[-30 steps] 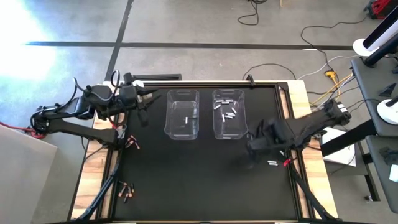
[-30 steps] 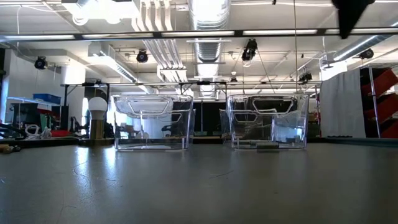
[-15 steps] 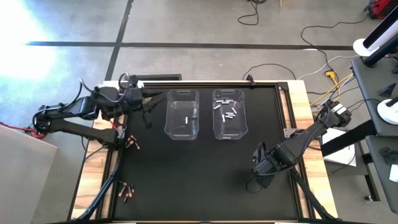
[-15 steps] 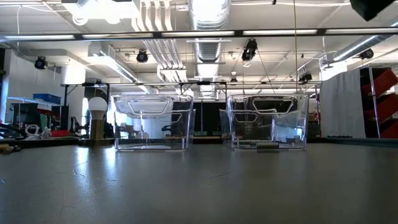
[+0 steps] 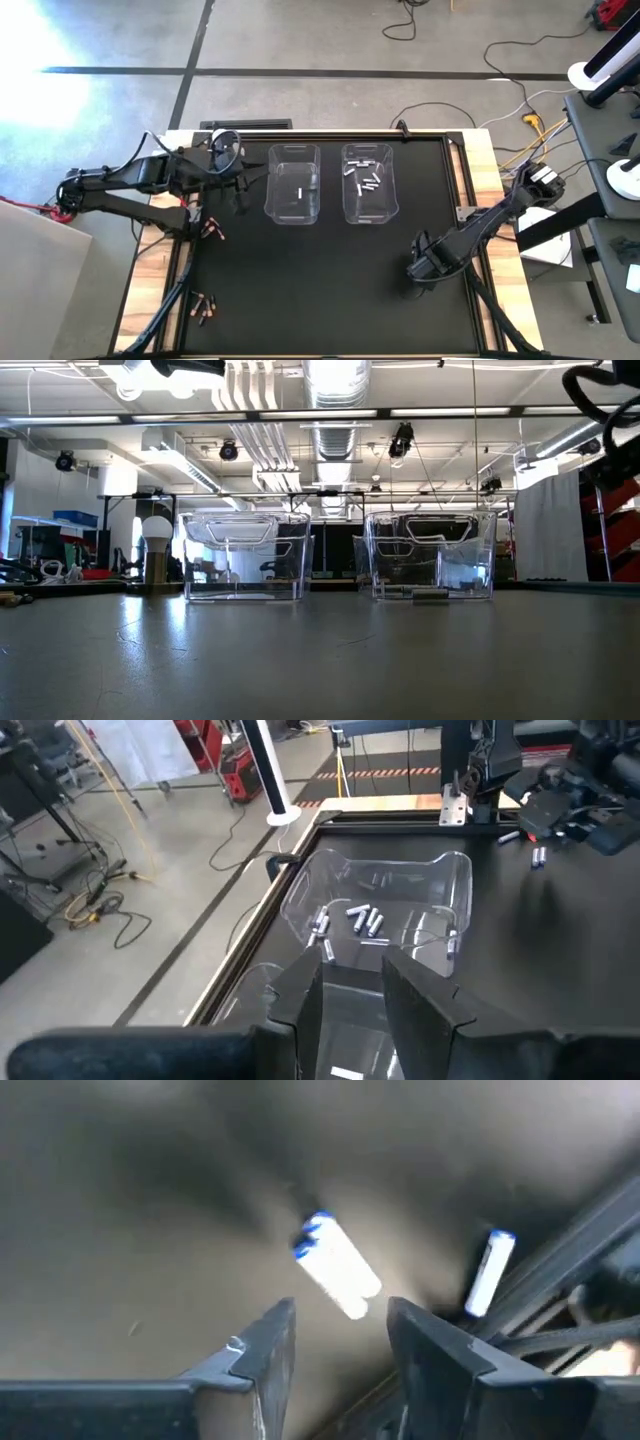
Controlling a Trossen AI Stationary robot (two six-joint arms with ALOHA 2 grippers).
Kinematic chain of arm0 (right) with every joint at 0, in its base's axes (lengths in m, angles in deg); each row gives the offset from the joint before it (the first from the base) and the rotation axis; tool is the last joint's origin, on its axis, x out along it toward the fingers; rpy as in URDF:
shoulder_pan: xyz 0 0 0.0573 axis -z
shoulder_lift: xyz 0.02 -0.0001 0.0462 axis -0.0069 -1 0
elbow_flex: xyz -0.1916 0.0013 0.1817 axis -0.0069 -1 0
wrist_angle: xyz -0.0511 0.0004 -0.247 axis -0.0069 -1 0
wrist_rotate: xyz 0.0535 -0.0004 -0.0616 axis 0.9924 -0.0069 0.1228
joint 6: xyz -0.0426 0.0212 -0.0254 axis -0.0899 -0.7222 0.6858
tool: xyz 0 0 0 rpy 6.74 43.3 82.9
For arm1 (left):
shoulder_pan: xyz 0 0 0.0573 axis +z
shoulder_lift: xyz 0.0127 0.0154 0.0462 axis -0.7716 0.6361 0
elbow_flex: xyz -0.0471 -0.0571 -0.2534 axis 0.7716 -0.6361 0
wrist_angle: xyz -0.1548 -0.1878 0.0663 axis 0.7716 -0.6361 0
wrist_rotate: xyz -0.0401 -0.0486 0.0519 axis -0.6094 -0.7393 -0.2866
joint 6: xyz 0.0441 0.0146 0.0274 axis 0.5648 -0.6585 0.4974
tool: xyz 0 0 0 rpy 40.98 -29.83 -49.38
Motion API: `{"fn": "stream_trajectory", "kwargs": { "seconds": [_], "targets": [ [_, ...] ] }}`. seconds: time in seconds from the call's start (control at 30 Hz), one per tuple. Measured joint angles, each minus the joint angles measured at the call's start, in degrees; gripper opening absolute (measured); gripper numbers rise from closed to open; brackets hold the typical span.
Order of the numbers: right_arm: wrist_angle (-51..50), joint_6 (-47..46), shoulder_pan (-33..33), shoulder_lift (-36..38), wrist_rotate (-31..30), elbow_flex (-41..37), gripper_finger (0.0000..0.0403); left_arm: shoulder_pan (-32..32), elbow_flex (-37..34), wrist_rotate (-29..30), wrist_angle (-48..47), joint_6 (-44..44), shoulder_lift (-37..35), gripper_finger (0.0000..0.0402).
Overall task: Sort batteries
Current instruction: Put the white battery into the right transparent bin
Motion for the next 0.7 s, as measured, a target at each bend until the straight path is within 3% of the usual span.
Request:
{"fn": "stream_trajectory", "kwargs": {
  "seconds": [0.17, 0.37, 0.7],
  "targets": [
    [5.42, -11.2, 1.98, 5.65, -0.35, -3.49, 0.0139, 0.0, -0.2, 0.09, -0.1, -0.99, 0.09, 0.0087],
    [6.53, -11.52, 2.45, 9.61, 0.37, -5.99, 0.0132, 0.09, -0.2, 0.22, 0.15, -0.22, 0.11, 0.0087],
    [7.12, -14.33, 2.52, 7.87, 1.03, -11.03, 0.014, 0.13, 0.96, 3.72, 0.07, 0.32, -0.77, 0.0087]
  ]
}}
